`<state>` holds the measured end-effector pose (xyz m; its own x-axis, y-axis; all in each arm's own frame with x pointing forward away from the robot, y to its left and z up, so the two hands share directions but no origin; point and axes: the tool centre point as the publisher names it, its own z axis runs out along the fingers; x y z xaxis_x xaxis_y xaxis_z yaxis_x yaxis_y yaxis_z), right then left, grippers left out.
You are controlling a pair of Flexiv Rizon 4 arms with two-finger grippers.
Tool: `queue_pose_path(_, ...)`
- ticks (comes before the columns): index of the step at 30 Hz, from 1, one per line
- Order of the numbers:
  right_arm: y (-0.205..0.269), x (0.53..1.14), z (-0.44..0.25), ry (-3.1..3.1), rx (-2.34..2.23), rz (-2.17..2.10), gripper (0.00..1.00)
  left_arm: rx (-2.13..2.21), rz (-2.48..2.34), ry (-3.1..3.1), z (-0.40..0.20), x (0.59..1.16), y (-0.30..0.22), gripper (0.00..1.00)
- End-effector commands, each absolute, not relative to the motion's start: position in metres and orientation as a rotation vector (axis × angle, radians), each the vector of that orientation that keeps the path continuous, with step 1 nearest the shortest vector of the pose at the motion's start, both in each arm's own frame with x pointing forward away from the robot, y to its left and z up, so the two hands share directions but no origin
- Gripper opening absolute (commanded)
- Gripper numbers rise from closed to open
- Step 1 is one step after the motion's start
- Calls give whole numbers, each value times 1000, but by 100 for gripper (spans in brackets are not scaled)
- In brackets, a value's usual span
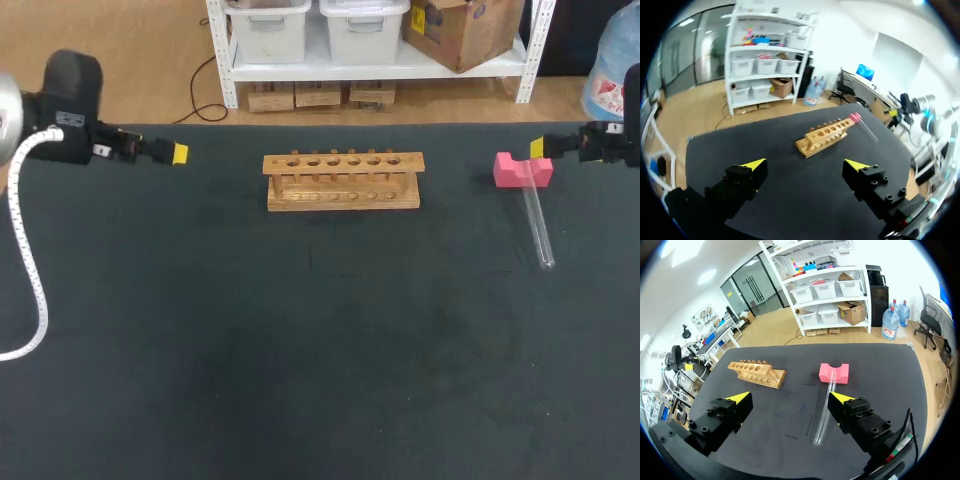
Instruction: Grasp the test tube, adjust it, and insert it.
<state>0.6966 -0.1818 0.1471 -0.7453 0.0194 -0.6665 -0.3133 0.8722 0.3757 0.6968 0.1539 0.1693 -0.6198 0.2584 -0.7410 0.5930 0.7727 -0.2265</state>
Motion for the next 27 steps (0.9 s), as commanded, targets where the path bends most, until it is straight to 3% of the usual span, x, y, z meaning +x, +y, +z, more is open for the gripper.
queue_pose_path(1,-182,697,147,2341,-213,623,100,1027,-783,1981,166,693,156,100)
queue_pose_path(13,-182,697,147,2341,-213,623,100,1264,-802,1755,152,684,154,100)
queue_pose_path(27,-182,697,147,2341,-213,623,100,1196,-771,1802,134,692,160,100)
